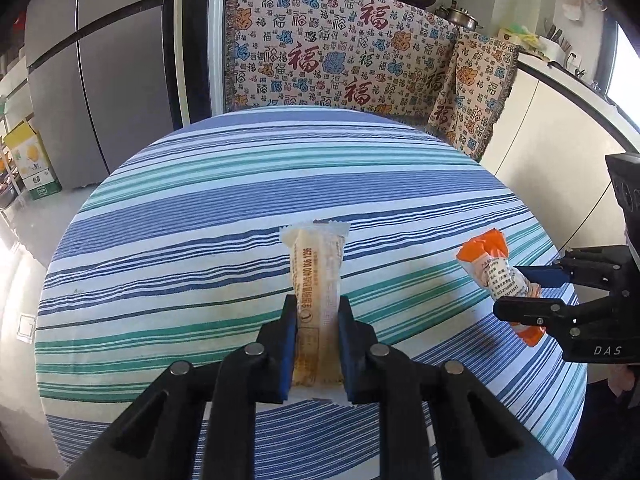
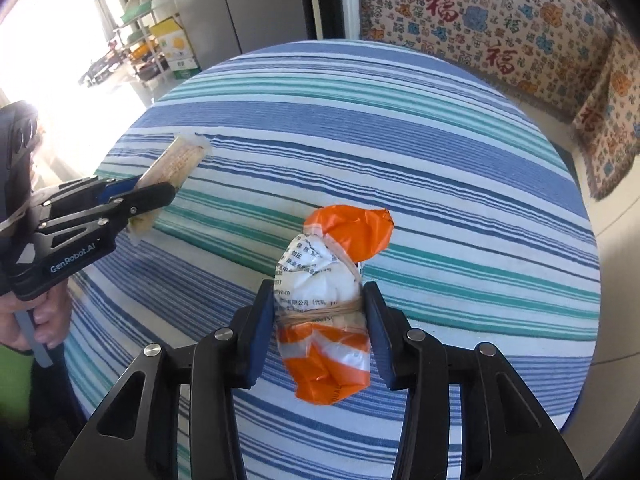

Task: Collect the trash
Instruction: 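Grasp the orange-and-white snack wrapper with the right tool while the left tool holds the bread wrapper, then carry both wrappers over the blue wastebasket and open both tools to drop them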

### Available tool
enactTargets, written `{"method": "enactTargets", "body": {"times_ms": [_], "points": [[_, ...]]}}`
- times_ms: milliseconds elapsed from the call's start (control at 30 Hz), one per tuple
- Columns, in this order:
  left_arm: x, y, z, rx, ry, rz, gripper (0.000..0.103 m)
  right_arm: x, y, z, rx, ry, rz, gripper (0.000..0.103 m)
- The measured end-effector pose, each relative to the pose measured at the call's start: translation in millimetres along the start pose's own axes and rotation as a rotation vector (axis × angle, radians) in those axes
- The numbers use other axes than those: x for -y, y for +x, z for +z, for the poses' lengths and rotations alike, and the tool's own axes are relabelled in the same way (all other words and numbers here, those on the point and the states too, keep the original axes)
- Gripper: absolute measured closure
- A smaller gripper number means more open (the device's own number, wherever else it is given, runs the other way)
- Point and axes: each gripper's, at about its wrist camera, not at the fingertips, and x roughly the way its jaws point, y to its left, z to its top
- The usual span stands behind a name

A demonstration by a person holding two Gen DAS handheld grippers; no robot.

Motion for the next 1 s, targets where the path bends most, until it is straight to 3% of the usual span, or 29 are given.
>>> {"method": "enactTargets", "body": {"times_ms": [600,800,1000], "points": [[40.2,-9.6,-4.2,0.009,0.048,0.012,0.085,46.7,-32.4,-43.2,0.02,0.117,-0.009,0.058],[80.6,-10.7,-8.3,-0.014,0.108,-0.057,0.085,79.3,-59.2,-69.0,0.061,0.198,-0.011,0.058],[157.5,-8.8,0.9,-0.033,0.17,-0.204,0.085,143.8,-114.6,-108.0,0.122,0.308,-0.082,0.058]]}}
